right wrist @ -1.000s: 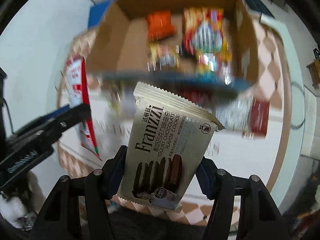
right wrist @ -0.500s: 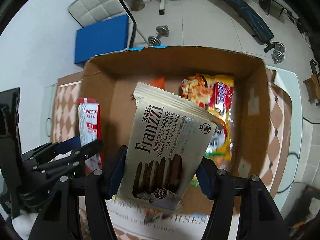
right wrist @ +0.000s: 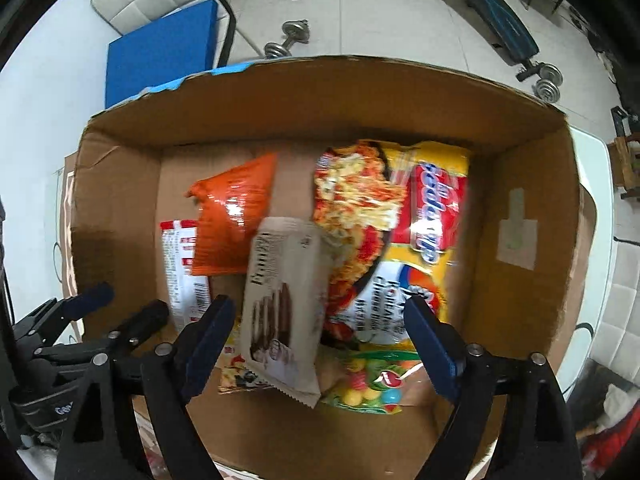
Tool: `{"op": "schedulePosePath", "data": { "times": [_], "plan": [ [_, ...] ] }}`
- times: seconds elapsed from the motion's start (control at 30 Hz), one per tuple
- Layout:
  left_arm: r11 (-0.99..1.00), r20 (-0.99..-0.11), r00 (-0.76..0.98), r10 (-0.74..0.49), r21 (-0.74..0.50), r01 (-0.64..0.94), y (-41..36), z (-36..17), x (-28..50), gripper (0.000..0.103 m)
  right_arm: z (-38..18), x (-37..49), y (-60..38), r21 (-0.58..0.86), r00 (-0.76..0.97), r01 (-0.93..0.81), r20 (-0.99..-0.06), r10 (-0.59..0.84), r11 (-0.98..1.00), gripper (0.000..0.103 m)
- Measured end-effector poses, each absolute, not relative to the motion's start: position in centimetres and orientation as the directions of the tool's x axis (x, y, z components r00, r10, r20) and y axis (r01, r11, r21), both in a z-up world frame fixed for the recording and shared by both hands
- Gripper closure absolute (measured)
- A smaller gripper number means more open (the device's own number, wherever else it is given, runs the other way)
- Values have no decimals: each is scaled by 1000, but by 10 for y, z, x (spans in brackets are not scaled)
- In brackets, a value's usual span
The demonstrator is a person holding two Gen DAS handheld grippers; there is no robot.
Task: Organize snacks
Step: 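Lower both packs into the cardboard box and open both tools, then raise both open tools up out of the box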
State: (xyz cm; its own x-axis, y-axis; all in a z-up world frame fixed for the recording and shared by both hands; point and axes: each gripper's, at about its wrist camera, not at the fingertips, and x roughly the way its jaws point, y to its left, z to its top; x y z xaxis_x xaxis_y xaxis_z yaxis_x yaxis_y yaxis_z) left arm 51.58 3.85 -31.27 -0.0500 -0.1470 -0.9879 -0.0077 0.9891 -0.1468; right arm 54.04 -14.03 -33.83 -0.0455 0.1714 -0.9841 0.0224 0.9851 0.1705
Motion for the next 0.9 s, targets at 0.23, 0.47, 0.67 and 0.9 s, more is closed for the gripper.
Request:
{"op": "schedulePosePath", "data": {
  "times": [0.23, 0.47, 0.67, 0.9],
  "plan": [
    [991, -991, -13, -133, -133, -3, 35, -300, 510, 14, -327, 528, -156, 111, -18, 17, -994, 111, 994, 11],
    [993, -991, 73, -112, -110, 35, 29, -270, 491, 14, -300, 497, -162, 79, 37, 17, -996, 78, 997, 9],
    [991, -978, 168, -124, -115, 61, 20, -242, 467, 14, -273, 462, -168, 55, 123, 34, -991, 51, 998, 9],
    [993, -951, 293, -98, -75, 89, 12, -206, 419, 14, -243, 415, -173, 29, 226, 37, -974, 20, 999, 9]
  ]
}}
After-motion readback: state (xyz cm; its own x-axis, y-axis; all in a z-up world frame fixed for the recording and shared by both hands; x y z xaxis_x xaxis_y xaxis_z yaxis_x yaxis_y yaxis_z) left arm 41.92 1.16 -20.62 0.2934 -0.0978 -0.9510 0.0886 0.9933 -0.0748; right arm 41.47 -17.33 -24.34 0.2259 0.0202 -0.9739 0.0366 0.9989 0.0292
